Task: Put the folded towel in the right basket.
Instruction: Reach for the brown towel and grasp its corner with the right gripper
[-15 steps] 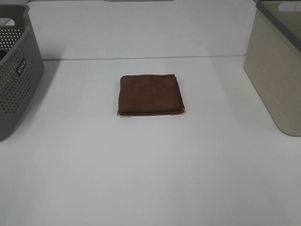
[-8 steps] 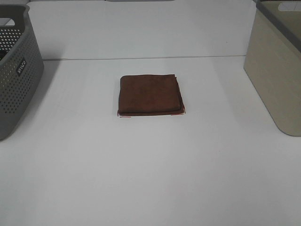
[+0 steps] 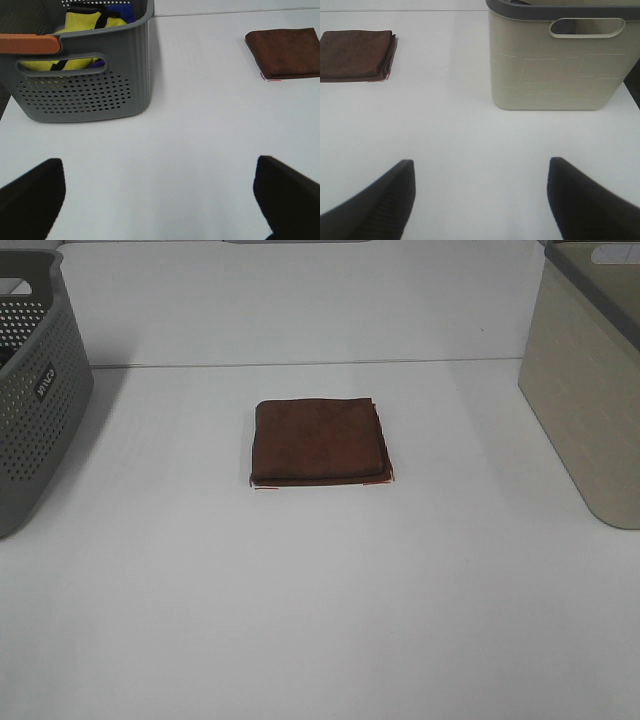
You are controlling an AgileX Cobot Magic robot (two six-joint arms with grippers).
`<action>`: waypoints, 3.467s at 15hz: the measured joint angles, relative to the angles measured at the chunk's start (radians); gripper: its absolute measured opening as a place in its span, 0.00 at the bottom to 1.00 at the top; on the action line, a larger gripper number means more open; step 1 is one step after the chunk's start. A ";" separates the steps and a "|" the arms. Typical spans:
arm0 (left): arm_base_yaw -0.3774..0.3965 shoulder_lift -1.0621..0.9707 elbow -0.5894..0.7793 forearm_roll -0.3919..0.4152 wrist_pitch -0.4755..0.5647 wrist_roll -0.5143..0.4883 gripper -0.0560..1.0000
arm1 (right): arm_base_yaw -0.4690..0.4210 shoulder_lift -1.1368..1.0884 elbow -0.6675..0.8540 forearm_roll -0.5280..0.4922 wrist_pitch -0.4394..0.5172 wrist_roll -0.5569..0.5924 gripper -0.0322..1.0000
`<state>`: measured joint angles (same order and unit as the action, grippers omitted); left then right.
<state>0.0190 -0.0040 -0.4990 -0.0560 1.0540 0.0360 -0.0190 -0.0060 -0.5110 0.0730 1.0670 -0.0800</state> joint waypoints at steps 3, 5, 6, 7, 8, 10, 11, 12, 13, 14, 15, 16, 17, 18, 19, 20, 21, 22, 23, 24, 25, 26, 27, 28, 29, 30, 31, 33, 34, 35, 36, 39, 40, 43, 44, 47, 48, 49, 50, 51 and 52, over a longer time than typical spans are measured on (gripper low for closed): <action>0.000 0.000 0.000 0.000 0.000 0.000 0.97 | 0.000 0.000 0.000 0.000 0.000 0.000 0.71; 0.000 0.000 0.000 0.000 0.000 0.000 0.97 | 0.000 0.000 0.000 0.000 0.000 0.000 0.71; 0.000 0.000 0.000 0.000 0.000 0.000 0.97 | 0.000 0.000 0.000 0.000 0.000 0.000 0.71; 0.000 0.000 0.000 0.000 0.000 0.000 0.97 | 0.000 0.000 0.000 0.000 0.000 0.000 0.71; 0.000 0.000 0.000 0.000 0.000 0.000 0.97 | 0.000 0.000 0.000 0.000 0.000 0.000 0.71; 0.000 0.000 0.000 0.000 0.000 0.000 0.97 | 0.000 0.000 0.000 0.000 0.000 0.000 0.71; 0.000 0.000 0.000 0.000 0.000 0.000 0.97 | 0.000 0.000 0.000 0.000 0.000 0.000 0.71; 0.000 0.000 0.000 0.000 0.000 0.000 0.97 | 0.000 0.000 0.000 0.000 0.000 0.000 0.71; 0.000 0.000 0.000 0.000 0.000 0.000 0.97 | 0.000 0.000 0.000 0.000 0.000 0.000 0.71; 0.000 0.000 0.000 0.000 0.000 0.000 0.97 | 0.000 0.000 0.000 0.000 0.000 0.000 0.71; 0.000 0.000 0.000 0.000 0.000 0.000 0.97 | 0.000 0.000 0.000 0.000 0.000 0.000 0.71; 0.000 0.000 0.000 0.000 0.000 0.000 0.97 | 0.000 0.000 0.000 0.000 0.000 0.000 0.71; 0.000 0.000 0.000 0.000 0.000 0.000 0.97 | 0.000 0.000 0.000 0.000 0.000 0.000 0.71; 0.000 0.000 0.000 0.000 0.000 0.000 0.97 | 0.000 0.000 0.000 0.000 0.000 0.000 0.71; 0.000 0.000 0.000 0.000 0.000 0.000 0.97 | 0.000 0.000 0.000 0.000 0.000 0.000 0.71; 0.000 0.000 0.000 0.000 0.000 0.000 0.97 | 0.000 0.000 0.000 0.000 0.000 0.000 0.71; 0.000 0.000 0.000 0.000 0.000 0.000 0.97 | 0.000 0.000 0.000 0.000 0.000 0.000 0.71; 0.000 0.000 0.000 0.000 0.000 0.000 0.97 | 0.000 0.000 0.000 0.000 0.000 0.000 0.71; 0.000 0.000 0.000 0.000 0.000 0.000 0.97 | 0.000 0.000 0.000 0.000 0.000 0.000 0.71; 0.000 0.000 0.000 0.000 0.000 0.000 0.97 | 0.000 0.000 0.000 0.000 0.000 0.000 0.71; 0.000 0.000 0.000 0.000 0.000 0.000 0.97 | 0.000 0.000 0.000 0.000 -0.003 0.000 0.71; 0.000 0.000 0.000 0.000 0.000 0.000 0.97 | 0.000 0.010 -0.003 0.000 -0.022 0.000 0.71; 0.000 0.000 0.000 0.000 0.000 0.000 0.97 | 0.000 0.041 -0.015 0.001 -0.055 0.000 0.71; 0.000 0.000 0.000 0.000 0.000 0.000 0.97 | 0.000 0.090 -0.027 0.008 -0.100 0.000 0.71; 0.000 0.000 0.000 0.000 0.000 0.000 0.97 | 0.000 0.154 -0.043 0.021 -0.146 0.000 0.71; 0.000 0.000 0.000 0.000 0.000 0.000 0.97 | 0.000 0.238 -0.062 0.034 -0.182 0.000 0.71; 0.000 0.000 0.000 0.000 0.000 0.000 0.97 | 0.000 0.328 -0.089 0.049 -0.218 0.000 0.71; 0.000 0.000 0.000 0.000 0.000 0.000 0.97 | 0.000 0.498 -0.149 0.086 -0.268 0.000 0.71; 0.000 0.000 0.000 0.000 0.000 0.000 0.97 | 0.000 0.641 -0.198 0.140 -0.302 0.000 0.71; 0.000 0.000 0.000 0.000 0.000 0.000 0.97 | 0.000 0.726 -0.232 0.170 -0.322 -0.014 0.71; 0.000 0.000 0.000 0.000 0.000 0.000 0.97 | 0.000 0.810 -0.279 0.193 -0.336 -0.044 0.71; 0.000 0.000 0.000 0.000 0.000 0.000 0.97 | 0.000 1.076 -0.464 0.257 -0.343 -0.163 0.71; 0.000 0.000 0.000 0.000 0.000 0.000 0.97 | 0.000 1.121 -0.503 0.267 -0.343 -0.180 0.71; 0.000 0.000 0.000 0.000 0.000 0.000 0.97 | 0.000 1.345 -0.736 0.309 -0.324 -0.229 0.71; 0.000 0.000 0.000 0.000 0.000 0.000 0.97 | 0.000 1.410 -0.815 0.317 -0.302 -0.234 0.71; 0.000 0.000 0.000 0.000 0.000 0.000 0.97 | 0.122 1.651 -1.099 0.272 -0.219 -0.231 0.71; 0.000 0.000 0.000 0.000 0.000 0.000 0.97 | 0.147 1.678 -1.126 0.262 -0.211 -0.222 0.71; 0.000 0.000 0.000 0.000 0.000 0.000 0.97 | 0.192 1.726 -1.173 0.245 -0.198 -0.197 0.71; 0.000 0.000 0.000 0.000 0.000 0.000 0.97 | 0.227 1.777 -1.213 0.231 -0.174 -0.171 0.71; 0.000 0.000 0.000 0.000 0.000 0.000 0.97 | 0.257 1.822 -1.250 0.226 -0.144 -0.143 0.71; 0.000 0.000 0.000 0.000 0.000 0.000 0.97 | 0.285 1.872 -1.288 0.225 -0.107 -0.111 0.71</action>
<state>0.0190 -0.0040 -0.4990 -0.0560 1.0540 0.0360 0.2660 1.8660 -1.7990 0.2980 0.9600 -0.1910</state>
